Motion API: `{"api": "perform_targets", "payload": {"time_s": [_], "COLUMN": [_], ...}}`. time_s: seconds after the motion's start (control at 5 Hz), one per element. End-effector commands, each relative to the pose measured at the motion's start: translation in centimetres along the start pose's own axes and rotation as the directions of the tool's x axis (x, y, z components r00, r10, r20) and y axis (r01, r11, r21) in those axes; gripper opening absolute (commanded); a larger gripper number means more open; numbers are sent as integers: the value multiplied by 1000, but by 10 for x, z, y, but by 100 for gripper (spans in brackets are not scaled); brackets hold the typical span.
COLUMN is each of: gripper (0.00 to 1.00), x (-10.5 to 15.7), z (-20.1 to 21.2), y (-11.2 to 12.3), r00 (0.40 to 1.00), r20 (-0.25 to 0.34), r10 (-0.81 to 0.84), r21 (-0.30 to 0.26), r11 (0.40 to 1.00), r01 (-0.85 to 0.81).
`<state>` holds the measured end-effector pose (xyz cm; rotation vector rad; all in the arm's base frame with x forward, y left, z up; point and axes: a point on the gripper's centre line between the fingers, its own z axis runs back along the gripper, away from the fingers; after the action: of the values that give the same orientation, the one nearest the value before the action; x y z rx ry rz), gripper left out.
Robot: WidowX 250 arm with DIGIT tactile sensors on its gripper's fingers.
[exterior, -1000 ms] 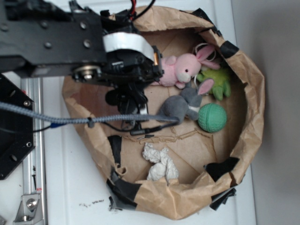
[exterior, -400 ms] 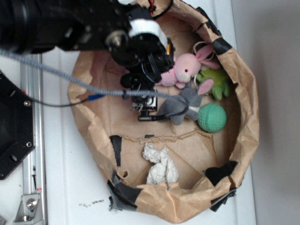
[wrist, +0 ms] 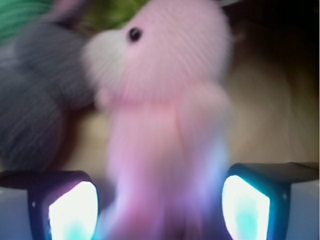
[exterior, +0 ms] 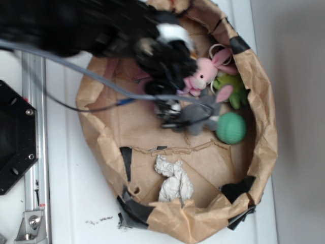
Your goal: Grab the pink bunny.
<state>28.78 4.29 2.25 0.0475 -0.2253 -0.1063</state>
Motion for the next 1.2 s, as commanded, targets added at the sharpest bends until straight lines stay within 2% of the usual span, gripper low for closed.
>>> {"api": "perform_targets", "payload": {"time_s": [0.0,0.2,0.4,0.6,0.8,1.0], "gripper": [0,0,0,0,0,0], "x": [53,59,21,12,24,29], "z": [-2,11,71,124,174,176], "y": [5,7,10,-6,-15,-14], "r00": [998,999,999,998,1000,987], "r20": [61,21,25,68,-28,-55], "r10": [17,43,47,-13,9,150], "r21": [38,-13,-57,-56,-37,-43], "r11": [999,999,997,998,999,987], "r01": [-20,-43,-45,17,-10,-152]}}
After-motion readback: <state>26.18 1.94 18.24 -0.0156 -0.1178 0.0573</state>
